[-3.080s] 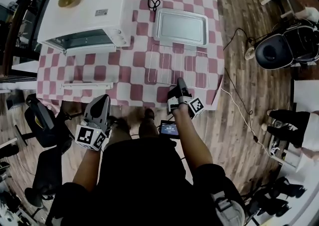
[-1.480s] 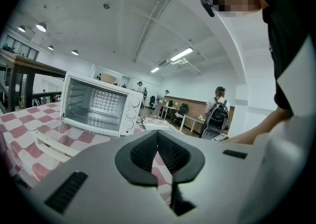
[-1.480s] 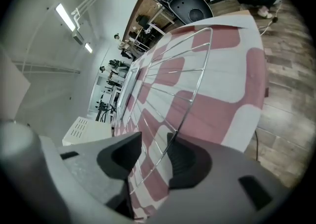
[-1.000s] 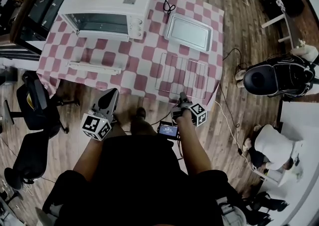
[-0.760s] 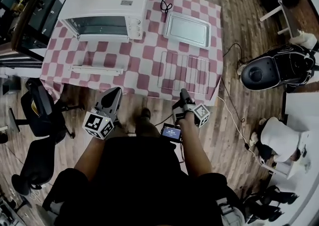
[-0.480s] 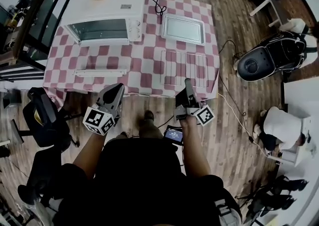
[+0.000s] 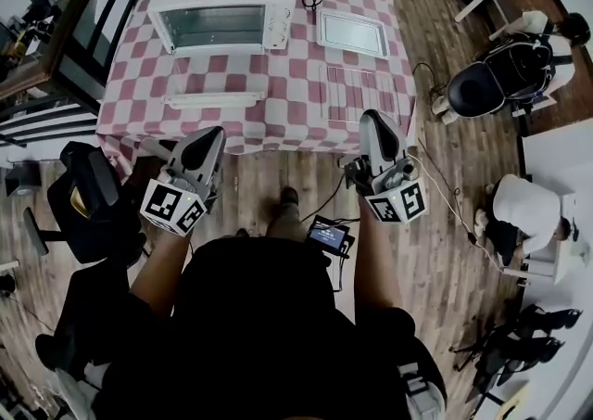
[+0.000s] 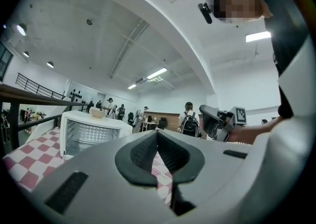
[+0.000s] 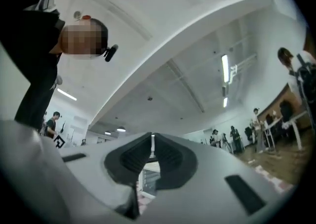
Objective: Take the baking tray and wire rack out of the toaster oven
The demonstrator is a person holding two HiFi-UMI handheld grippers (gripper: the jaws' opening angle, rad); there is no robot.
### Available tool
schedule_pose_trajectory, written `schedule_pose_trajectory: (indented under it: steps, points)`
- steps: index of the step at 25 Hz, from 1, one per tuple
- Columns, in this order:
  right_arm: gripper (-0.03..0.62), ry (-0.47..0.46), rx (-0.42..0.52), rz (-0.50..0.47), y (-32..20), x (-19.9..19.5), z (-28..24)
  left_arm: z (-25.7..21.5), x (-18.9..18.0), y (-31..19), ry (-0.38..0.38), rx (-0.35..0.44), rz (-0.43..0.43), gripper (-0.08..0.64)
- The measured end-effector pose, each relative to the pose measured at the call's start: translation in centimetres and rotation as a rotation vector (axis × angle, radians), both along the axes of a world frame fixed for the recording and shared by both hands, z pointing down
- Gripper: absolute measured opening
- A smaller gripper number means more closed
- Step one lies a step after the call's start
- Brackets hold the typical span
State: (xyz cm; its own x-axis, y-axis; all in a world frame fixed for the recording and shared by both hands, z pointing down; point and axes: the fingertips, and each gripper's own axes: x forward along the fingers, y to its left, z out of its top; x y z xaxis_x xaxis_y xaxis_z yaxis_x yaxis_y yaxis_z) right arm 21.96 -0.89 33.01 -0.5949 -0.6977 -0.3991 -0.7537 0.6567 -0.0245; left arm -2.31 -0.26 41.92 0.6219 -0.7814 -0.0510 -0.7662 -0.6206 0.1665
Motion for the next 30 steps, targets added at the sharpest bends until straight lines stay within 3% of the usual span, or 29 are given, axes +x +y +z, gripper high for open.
schedule_pose_trajectory:
  steps: [5, 9, 14, 18, 22, 30]
  points:
    - [0.02, 0.198, -0.027, 0.019, 6.2, -7.1, 1.3, -1.2, -2.7, 4.9, -0.029, 0.04, -0.005, -0.006]
    - [0.007, 0.219, -0.083, 0.048, 9.9, -9.6, 2.3, -1.3, -4.0, 7.8, -0.073, 0.069, -0.031, -0.006]
    - [0.006, 0.22, -0.115, 0.053, 13.6, -11.0, 3.3, -1.2, -4.8, 10.4, -0.037, 0.072, -0.049, -0.006]
    - [0.005, 0.201, -0.144, 0.082, 15.7, -10.8, 4.7, -0.5, -5.1, 12.2, -0.002, 0.064, -0.065, -0.006]
    - [0.005, 0.224, -0.208, 0.167, 17.0, -8.7, 7.4, 0.3, -4.1, 14.2, -0.038, 0.065, -0.081, -0.006]
    - [0.005, 0.255, -0.293, 0.19, 22.6, -5.1, 10.3, 2.3, -0.8, 20.3, -0.06, 0.038, -0.104, -0.006]
